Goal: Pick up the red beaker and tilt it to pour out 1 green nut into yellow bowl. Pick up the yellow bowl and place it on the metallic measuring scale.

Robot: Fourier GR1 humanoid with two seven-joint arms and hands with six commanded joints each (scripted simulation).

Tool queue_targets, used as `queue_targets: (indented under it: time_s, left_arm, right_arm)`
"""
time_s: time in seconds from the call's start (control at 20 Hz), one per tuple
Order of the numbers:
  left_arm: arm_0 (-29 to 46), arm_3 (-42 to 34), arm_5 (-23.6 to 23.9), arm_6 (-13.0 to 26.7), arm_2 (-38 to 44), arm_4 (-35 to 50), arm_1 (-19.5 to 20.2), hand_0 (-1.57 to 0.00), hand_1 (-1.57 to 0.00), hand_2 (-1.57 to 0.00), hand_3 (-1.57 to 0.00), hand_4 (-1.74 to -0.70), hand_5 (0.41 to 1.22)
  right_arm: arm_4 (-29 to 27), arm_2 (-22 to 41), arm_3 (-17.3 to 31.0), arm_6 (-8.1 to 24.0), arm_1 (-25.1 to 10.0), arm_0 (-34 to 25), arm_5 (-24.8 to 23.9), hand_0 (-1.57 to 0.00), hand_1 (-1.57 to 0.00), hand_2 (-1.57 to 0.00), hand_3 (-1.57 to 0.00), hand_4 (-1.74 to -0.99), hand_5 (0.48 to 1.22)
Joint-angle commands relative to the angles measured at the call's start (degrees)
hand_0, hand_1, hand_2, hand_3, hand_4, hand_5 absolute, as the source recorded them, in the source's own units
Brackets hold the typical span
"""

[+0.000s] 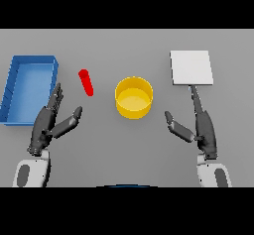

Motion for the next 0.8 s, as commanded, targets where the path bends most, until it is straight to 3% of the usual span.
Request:
queue_targets:
  time_s: [0.0, 0.55, 0.75]
  left_arm:
    - [-0.7, 0.9, 0.2, 0.5, 0.0, -0.5, 0.1, 0.0, 0.0, 0.0, 0.0, -1.16, 0.602]
    - [-14.9, 20.0, 2.4, -4.2, 1.9, -3.8, -1.2, 0.0, 0.0, 0.0, 0.0, -1.25, 0.65]
    - [-20.6, 27.9, 3.0, -6.1, 3.7, -3.8, -1.3, 0.0, 0.0, 0.0, 0.0, -1.27, 0.677]
  right_arm:
    - [-0.9, -0.1, -0.5, 0.3, 0.2, -0.1, 0.5, 0.0, 0.0, 0.0, 0.0, -1.192, 0.6]
    - [-3.6, -0.8, -0.8, -0.5, -0.1, -0.4, 2.4, 0.0, 0.0, 0.0, 0.0, -1.28, 0.634]
    - [-2.9, -0.6, -0.8, -1.2, -0.5, -0.2, 2.2, 0.0, 0.0, 0.0, 0.0, -1.268, 0.635]
